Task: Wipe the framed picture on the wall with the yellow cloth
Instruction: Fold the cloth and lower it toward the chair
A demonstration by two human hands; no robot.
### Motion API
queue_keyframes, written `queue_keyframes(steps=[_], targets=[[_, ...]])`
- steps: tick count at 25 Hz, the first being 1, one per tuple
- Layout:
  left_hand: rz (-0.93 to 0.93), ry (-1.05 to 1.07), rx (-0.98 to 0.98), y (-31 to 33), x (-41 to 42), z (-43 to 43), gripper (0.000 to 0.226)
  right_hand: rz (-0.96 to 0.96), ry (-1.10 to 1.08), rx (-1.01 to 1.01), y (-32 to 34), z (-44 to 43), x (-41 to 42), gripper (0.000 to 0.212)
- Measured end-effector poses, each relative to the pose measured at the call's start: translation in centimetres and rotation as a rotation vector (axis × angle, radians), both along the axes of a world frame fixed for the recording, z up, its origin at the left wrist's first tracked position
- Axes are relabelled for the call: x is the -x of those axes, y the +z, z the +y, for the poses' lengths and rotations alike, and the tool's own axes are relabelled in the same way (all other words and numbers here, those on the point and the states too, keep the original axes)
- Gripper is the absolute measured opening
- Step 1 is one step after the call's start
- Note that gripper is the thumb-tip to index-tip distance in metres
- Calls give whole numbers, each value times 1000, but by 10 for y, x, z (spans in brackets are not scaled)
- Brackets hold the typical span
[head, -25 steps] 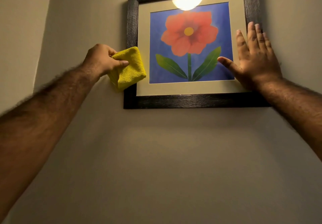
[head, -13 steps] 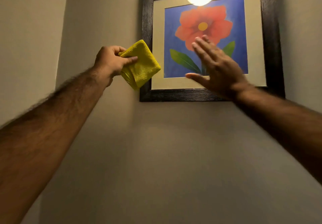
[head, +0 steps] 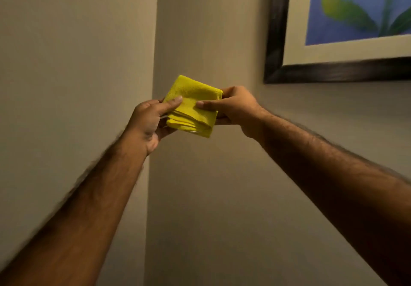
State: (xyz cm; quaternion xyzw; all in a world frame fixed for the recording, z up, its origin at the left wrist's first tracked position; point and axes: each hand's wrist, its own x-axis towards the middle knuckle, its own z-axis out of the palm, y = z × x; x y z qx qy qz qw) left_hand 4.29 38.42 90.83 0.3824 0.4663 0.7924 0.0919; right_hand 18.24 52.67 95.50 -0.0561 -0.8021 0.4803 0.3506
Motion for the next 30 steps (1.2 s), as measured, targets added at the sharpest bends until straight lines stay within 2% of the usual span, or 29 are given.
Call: queue_keyframes(steps=[2,6,9,13,14,17,24,30], targets=[[-55,-13,77,-44,22,-27,20,-96,56,47,-32,-4,29,46],[-169,35,197,-139,58,-76,37,-295,161,108,-116,-20,95,46],[-304,163,214,-216,80,-111,26,-520,328,204,-196,-41,145,44],[-511,315,281,-331,99,-167,30,-873,535,307,-322,-78,197,8],[-568,347,307,-363,102,-185,32,-922,546,317,-358,-92,211,8],[-734,415,382,-458,106,-233,33,-1040,544,362,-460,-137,242,11],[-1086,563,518,-659,88,-329,16,-1334,632,541,-684,-247,264,25],[-1315,696,677,-815,60,-377,30,-1514,594,553,-841,-311,247,46]])
